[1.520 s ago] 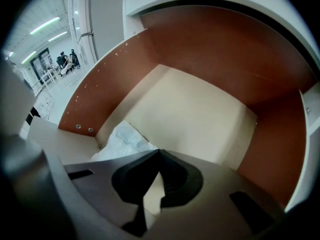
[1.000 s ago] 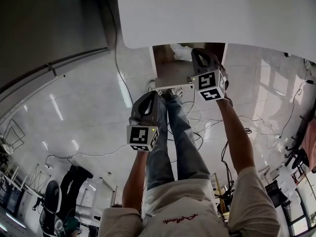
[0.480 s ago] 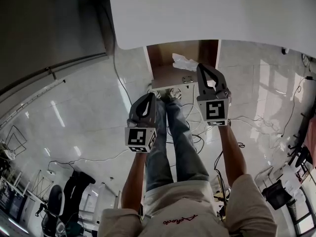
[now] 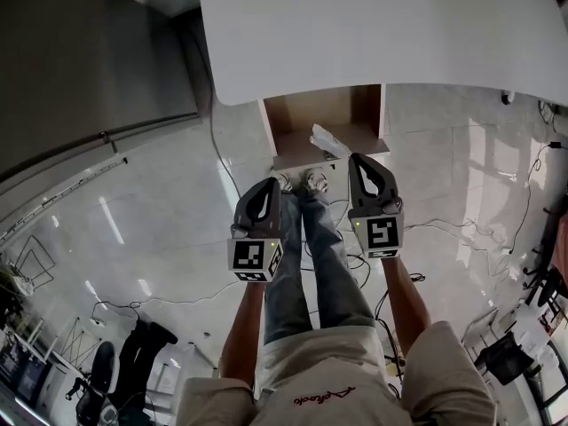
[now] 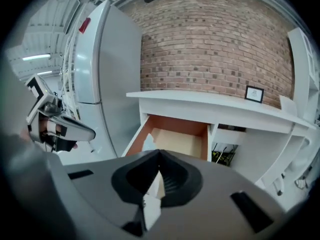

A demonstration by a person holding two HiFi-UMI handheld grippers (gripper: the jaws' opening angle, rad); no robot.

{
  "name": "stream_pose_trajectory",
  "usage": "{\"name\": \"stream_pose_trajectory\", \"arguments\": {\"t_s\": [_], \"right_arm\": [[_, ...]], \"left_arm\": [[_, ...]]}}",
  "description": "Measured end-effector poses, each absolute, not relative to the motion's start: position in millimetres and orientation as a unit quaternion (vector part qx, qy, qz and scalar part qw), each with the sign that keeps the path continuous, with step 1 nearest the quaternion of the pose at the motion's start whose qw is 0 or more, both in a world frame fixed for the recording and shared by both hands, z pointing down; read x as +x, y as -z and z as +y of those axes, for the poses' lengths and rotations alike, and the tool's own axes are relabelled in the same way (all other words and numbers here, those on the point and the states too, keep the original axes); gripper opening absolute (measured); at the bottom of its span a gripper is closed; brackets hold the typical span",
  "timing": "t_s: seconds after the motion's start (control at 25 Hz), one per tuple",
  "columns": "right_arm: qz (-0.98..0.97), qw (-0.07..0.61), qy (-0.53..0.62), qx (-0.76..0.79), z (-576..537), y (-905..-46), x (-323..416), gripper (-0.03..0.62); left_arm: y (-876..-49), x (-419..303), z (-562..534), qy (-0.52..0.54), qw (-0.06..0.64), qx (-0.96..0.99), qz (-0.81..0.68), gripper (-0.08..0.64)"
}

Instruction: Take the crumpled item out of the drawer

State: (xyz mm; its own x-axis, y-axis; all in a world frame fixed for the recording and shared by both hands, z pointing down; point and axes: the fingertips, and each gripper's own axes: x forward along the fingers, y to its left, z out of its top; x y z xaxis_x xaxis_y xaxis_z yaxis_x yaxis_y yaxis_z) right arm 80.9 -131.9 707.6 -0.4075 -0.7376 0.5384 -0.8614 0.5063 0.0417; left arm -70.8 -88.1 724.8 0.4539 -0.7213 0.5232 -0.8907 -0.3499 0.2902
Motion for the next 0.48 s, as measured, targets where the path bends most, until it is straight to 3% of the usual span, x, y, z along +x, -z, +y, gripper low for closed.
{"name": "stream_pose_trajectory", "arguments": {"t_s": [0.48], "right_arm": [[-0.825, 0.212, -0.109, 0.512, -139, -609, 87, 0.012]], "left_arm": [[-642, -74, -103, -0.130, 0.253, 0.815, -0.505, 0.009]]}}
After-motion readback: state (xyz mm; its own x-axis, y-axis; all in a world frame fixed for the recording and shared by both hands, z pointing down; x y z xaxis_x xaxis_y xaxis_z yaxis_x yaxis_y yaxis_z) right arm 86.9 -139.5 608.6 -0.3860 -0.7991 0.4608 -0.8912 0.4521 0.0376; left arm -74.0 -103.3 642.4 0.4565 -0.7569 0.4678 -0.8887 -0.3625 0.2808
